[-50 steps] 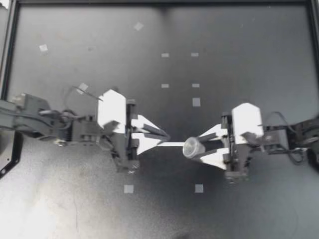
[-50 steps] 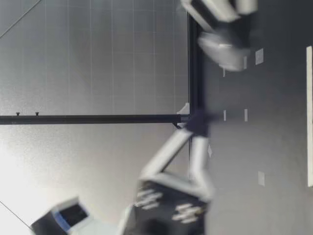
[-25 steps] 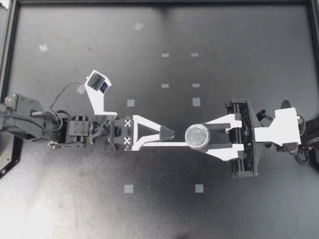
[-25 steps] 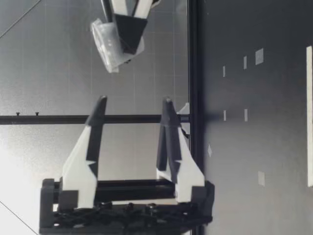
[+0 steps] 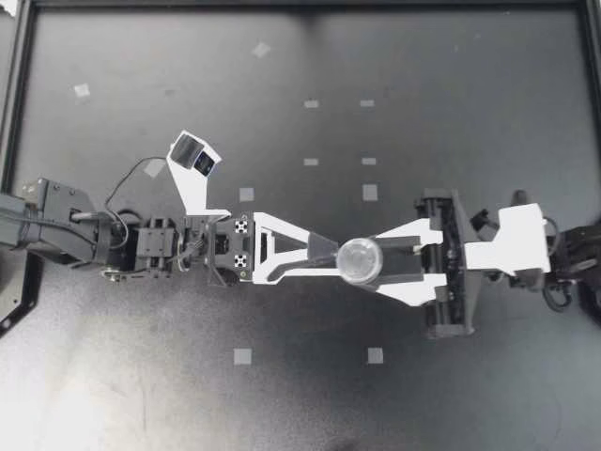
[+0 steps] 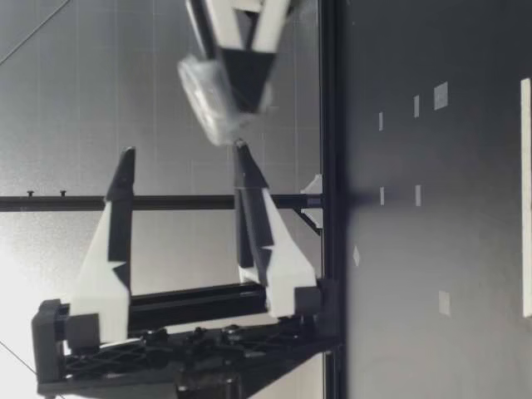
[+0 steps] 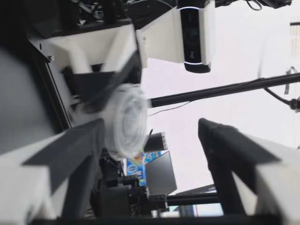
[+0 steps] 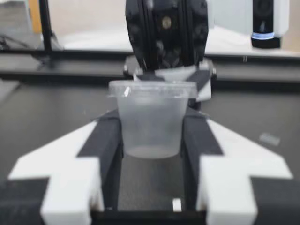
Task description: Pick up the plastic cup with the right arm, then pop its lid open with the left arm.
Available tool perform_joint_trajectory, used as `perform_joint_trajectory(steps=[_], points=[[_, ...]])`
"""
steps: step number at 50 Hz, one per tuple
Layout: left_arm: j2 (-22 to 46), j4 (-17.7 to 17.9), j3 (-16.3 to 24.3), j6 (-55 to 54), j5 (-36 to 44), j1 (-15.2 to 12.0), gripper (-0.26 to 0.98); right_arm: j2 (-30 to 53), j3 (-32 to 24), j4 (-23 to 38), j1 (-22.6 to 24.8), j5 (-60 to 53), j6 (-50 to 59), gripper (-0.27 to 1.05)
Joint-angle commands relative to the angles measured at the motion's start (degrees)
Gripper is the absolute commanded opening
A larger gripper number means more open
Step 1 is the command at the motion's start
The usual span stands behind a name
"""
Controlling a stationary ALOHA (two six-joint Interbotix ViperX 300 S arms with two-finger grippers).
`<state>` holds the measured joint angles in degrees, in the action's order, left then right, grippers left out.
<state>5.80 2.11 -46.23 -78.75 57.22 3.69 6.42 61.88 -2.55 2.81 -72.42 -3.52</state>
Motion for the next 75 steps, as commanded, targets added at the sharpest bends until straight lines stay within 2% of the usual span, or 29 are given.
perform_joint_trajectory(steps=[1,9,18,33,46,52,58,66,75], points=[[-0.88,-1.14,2.02,0.18,0.79,0.26,0.71,0.44,-1.58,-0.79,0.00,1.67,0.26,0.37],[-2.46,-1.58,2.90,1.49,2.11,0.26,0.70,3.69,-0.44,-1.23,0.00,4.13,4.83,0.36],[-4.13,-1.49,1.76,6.15,2.90,0.18,0.70,4.04,1.85,0.00,1.32,4.04,11.69,0.36],[-5.71,-1.49,-0.35,18.54,2.72,-0.44,0.70,1.93,1.76,0.00,3.69,6.77,13.54,0.36],[-6.24,-1.93,-4.39,48.96,0.79,-0.44,0.70,-4.48,-0.09,0.18,3.69,7.56,13.62,0.36],[-6.15,-1.85,-5.89,66.09,-3.52,-0.35,0.70,-7.21,0.18,0.18,3.69,8.26,13.36,0.36],[-5.89,-1.67,-5.36,77.78,-8.44,-0.18,0.70,-7.82,0.09,0.18,3.69,9.76,13.01,0.36],[-5.80,-1.58,-3.78,80.16,-9.84,-0.18,0.70,-6.24,-0.62,0.09,3.69,9.93,13.18,0.36],[-5.71,-1.58,-3.78,79.28,-8.96,0.09,0.70,-5.10,-1.49,0.18,3.69,10.11,13.10,0.36]])
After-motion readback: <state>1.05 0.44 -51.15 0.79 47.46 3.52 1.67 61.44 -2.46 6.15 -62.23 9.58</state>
